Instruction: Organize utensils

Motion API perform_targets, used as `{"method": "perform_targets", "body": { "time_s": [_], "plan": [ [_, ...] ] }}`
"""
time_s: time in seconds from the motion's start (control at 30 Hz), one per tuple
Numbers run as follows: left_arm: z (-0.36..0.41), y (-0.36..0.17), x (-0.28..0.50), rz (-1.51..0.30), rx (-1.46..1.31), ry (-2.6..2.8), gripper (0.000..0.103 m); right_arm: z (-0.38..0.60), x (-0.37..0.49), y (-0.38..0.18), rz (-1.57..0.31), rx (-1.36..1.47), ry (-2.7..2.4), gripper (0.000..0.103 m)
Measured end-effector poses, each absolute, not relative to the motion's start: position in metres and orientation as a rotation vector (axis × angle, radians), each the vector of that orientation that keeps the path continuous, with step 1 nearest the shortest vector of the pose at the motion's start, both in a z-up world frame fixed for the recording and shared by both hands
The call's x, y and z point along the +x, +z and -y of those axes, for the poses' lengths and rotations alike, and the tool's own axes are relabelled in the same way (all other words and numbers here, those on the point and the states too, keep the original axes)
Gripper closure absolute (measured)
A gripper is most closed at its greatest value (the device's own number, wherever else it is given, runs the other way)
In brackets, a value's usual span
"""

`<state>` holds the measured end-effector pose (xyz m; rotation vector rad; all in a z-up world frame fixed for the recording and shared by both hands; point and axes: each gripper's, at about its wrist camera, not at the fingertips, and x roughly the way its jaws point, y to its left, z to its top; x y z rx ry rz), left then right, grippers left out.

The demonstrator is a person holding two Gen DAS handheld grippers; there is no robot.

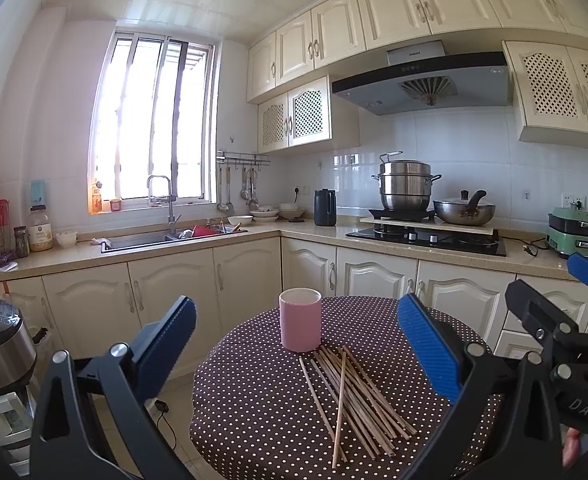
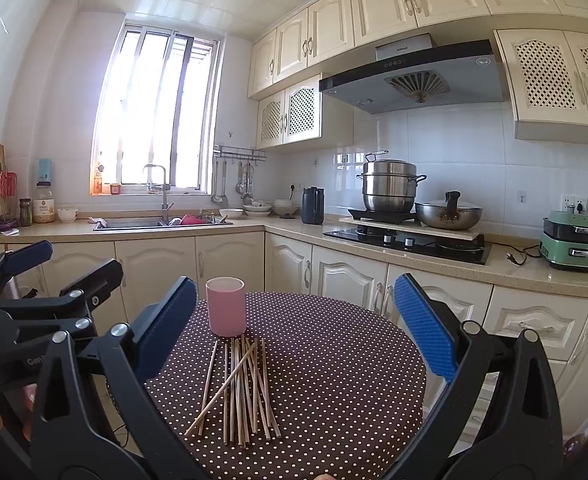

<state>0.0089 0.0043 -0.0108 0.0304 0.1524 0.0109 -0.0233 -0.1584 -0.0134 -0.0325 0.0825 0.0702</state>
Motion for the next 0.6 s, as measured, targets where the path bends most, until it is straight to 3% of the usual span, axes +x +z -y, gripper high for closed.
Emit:
{"method": "perform_targets", "body": {
  "time_s": [0.6],
  "plan": [
    [-0.014,-0.049,0.065,-0.271,0.062,0.031,0.004,0.147,0.033,-0.051,-0.197,-0.028,0.098,0.006]
  ]
}}
